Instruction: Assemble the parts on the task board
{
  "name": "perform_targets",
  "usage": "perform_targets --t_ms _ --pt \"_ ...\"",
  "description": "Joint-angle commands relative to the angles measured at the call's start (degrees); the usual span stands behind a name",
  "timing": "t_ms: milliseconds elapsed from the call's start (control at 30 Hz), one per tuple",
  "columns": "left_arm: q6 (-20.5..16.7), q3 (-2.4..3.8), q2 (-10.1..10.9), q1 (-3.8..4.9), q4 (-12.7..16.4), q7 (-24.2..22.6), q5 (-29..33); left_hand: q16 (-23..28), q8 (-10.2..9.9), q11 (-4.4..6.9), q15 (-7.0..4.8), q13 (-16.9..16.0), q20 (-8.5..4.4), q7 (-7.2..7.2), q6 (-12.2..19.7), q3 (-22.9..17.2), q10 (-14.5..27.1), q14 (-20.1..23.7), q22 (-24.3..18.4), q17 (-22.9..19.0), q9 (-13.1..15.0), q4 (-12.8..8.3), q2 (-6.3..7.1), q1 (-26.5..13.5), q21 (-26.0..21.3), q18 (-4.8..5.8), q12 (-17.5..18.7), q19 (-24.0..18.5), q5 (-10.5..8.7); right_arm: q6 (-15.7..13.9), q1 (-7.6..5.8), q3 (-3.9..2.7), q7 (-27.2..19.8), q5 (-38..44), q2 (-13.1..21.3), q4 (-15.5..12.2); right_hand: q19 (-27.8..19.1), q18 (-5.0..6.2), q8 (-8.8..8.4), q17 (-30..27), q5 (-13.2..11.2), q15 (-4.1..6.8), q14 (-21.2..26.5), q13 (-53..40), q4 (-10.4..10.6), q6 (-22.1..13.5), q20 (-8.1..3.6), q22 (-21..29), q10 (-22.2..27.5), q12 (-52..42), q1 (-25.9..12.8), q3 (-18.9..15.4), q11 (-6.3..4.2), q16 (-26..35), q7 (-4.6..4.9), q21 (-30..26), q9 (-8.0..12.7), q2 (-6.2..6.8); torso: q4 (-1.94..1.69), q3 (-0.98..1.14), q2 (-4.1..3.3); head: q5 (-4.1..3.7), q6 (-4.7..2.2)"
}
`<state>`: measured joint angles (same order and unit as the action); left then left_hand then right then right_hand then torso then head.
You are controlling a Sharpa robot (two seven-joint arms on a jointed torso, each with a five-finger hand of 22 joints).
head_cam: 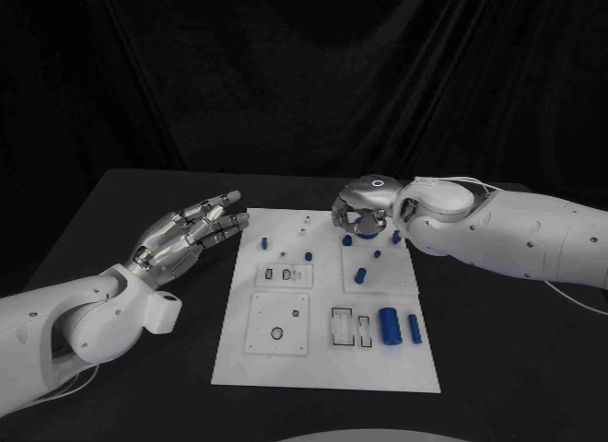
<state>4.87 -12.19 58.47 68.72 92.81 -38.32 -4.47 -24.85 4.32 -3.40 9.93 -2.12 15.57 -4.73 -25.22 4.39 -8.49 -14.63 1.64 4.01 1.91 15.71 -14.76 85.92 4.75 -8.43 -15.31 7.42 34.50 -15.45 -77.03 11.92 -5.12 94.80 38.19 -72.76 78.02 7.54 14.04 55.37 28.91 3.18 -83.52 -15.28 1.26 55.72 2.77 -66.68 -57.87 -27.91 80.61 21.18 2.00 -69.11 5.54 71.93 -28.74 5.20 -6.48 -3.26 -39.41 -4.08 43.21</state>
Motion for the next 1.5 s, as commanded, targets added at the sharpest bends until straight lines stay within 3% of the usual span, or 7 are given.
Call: perform_targets --t_ms 33,233,333,367,467,1067,1500 --pt "0.47 0.05 0.0 0.13 0.18 -0.39 -0.03 -0.84 0.44 -0.47 0.05 -0.54 0.25 -0.15 -0.71 -1.7 0.21 0.51 0.2 -0.41 1.05 -0.37 0.19 0.99 -0.39 -1.62 -0.97 0.16 0.86 -1.06 -0.65 -0.05 -0.22 -2.99 -0.72 0.01 0.26 -2.17 0.58 1.0 -0.96 -0.06 0.06 0.65 -0.06 0.94 0.2 -1.13 -0.89 0.9 1.54 0.27 -0.05 -1.16 0.17 1.38 -0.91 0.51 -0.05 -0.04 -0.02 -0.15 0.09" --pt "0.53 0.05 -0.12 0.13 0.16 -0.27 -0.03 -0.88 0.45 -0.47 0.05 -0.55 0.25 -0.16 -0.76 -1.77 0.19 0.5 0.2 -0.41 1.05 -0.4 0.24 1.04 -0.4 -1.62 -1.04 0.15 0.97 0.58 -1.19 -0.05 0.69 -3.44 -1.53 0.4 -0.11 -2.05 -0.22 0.55 -2.67 -0.11 0.34 1.47 0.6 0.42 0.36 -0.98 -0.43 2.74 0.77 -0.3 0.34 -0.71 0.11 1.08 -0.6 0.98 0.1 -0.11 -0.15 0.2 0.15" --pt "0.49 0.05 -0.04 0.13 0.12 -0.18 -0.03 -0.92 0.44 -0.48 0.06 -0.54 0.26 -0.17 -0.73 -1.83 0.19 0.48 0.2 -0.4 1.05 -0.42 0.27 1.08 -0.39 -1.62 -1.05 0.17 1.05 1.3 -1.31 -0.05 1.64 -3.53 -1.32 0.29 -0.73 -1.94 -1.81 -0.01 -6.74 -0.68 0.75 2.29 1.85 -1.57 0.74 -0.38 1.49 4.71 -0.8 -1.05 1.1 -0.24 0.0 0.41 0.19 1.64 0.07 -0.06 -0.17 0.19 0.16" --pt "0.49 0.05 -0.04 0.13 0.04 -0.15 -0.03 -0.92 0.44 -0.48 0.06 -0.54 0.26 -0.17 -0.73 -1.83 0.19 0.48 0.2 -0.4 1.05 -0.42 0.27 1.08 -0.39 -1.62 -1.05 0.17 1.05 1.27 -1.34 -0.05 1.95 -3.56 -1.09 0.19 -2.04 -1.44 -5.48 -0.89 -15.88 -1.52 1.52 3.52 5.03 -6.57 1.24 1.19 7.2 8.06 -5.21 -3.8 2.42 0.44 -1.15 -1.21 2.41 3.3 0.01 -0.05 -0.14 0.09 0.22" --pt "0.54 0.05 -0.11 0.13 -0.11 -0.13 -0.03 -0.92 0.44 -0.48 0.06 -0.54 0.26 -0.17 -0.73 -1.83 0.19 0.48 0.2 -0.4 1.05 -0.42 0.27 1.08 -0.39 -1.62 -1.05 0.17 1.05 1.16 -1.37 -0.05 2.15 -3.59 -0.45 -0.27 -2.76 -1.23 -7.12 -1.37 -18.54 -1.76 2.04 3.93 6.87 -7.92 1.97 2.07 10.42 9.18 -7.01 -6.99 3.01 0.7 -0.89 -2.32 4.14 3.12 -0.17 -0.08 -0.11 -0.08 0.18" --pt "1.1 0.05 -0.5 0.12 -0.52 0.01 -0.03 -0.96 0.43 -0.52 0.09 -0.53 0.27 -0.2 -0.71 -2.11 0.25 0.52 0.19 -0.41 1.04 -0.5 0.31 1.23 -0.43 -1.61 -1.07 0.11 1.34 5.38 -0.34 -0.03 4.67 -3.61 2.99 -3.48 -3.08 -0.89 -9.32 -1.8 -1.87 -2.0 2.65 5.48 4.68 -5.94 2.2 2.31 12.94 9.88 -1.34 -7.58 3.4 0.69 -1.19 -3.98 9.01 1.59 -0.32 -0.09 -0.11 -0.7 -0.05" --pt "1.35 0.04 -0.51 0.11 -0.62 0.19 -0.03 -0.96 0.43 -0.52 0.09 -0.53 0.27 -0.2 -0.71 -2.11 0.25 0.52 0.19 -0.41 1.04 -0.5 0.31 1.23 -0.43 -1.61 -1.07 0.11 1.34 5.87 0.94 -0.03 4.08 -3.61 2.08 -1.32 -2.89 -0.94 -9.48 -1.71 -0.07 -2.05 2.59 5.5 4.46 -5.4 2.21 1.87 11.27 9.12 -1.23 -6.56 3.47 0.55 -1.26 -3.86 9.7 1.65 -0.22 -0.15 0.02 -0.34 0.27"
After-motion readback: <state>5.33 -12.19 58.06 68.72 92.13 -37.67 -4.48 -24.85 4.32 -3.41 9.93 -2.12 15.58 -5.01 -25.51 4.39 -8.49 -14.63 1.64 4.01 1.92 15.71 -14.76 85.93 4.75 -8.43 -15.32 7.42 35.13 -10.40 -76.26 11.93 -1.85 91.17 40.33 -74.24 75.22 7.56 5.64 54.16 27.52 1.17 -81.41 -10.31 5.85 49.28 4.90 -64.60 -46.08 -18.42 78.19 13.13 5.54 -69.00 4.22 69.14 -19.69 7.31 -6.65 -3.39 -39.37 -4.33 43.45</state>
